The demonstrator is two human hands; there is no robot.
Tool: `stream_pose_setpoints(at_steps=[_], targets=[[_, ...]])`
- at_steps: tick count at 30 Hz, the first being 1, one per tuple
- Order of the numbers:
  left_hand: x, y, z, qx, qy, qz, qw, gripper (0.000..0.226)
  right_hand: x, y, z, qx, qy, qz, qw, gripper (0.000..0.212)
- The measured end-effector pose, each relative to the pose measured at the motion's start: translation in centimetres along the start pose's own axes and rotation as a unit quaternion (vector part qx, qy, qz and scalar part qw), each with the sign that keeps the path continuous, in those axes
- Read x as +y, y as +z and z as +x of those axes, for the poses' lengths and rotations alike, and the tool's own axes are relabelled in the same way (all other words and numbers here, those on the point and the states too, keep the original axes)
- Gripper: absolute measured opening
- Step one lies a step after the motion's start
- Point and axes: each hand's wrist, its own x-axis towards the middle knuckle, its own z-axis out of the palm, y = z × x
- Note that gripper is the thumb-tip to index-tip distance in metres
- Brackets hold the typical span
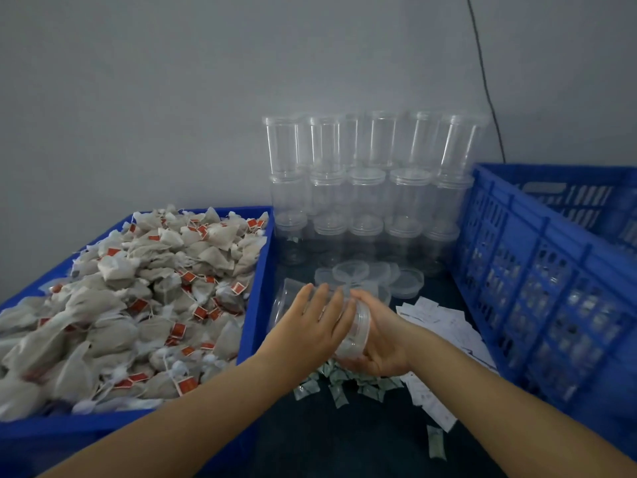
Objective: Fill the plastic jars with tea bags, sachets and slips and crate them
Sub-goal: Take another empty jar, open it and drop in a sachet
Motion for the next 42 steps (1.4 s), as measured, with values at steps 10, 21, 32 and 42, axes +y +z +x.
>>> stream_pose_setpoints(at_steps=[10, 21, 32, 42], targets=[[0.1, 0.4, 1.1, -0.006, 0.014, 0.022, 1.000, 0.060, -0.3, -0.2, 0.8, 0.039, -0.002, 0.008, 0.999, 0.070], [-0.1, 0.4, 1.5, 0.018, -0.043, 0.009, 0.999, 0.052, -0.4, 0.5, 2.1, 0.068, -0.045, 0.027, 0.996, 0.069], [-0.6, 0.9, 1.8, -0.136, -0.094, -0.098, 0.981, 0.073, -0.3, 1.3, 2.0, 0.103, -0.132, -0.050, 0.985, 0.060], [-2.8, 3.0, 0.8, -0.254, -0.170, -0.545, 0.781, 0.096, -0.5, -2.3, 1.6, 0.061, -0.369, -0.440, 0.816, 0.068]])
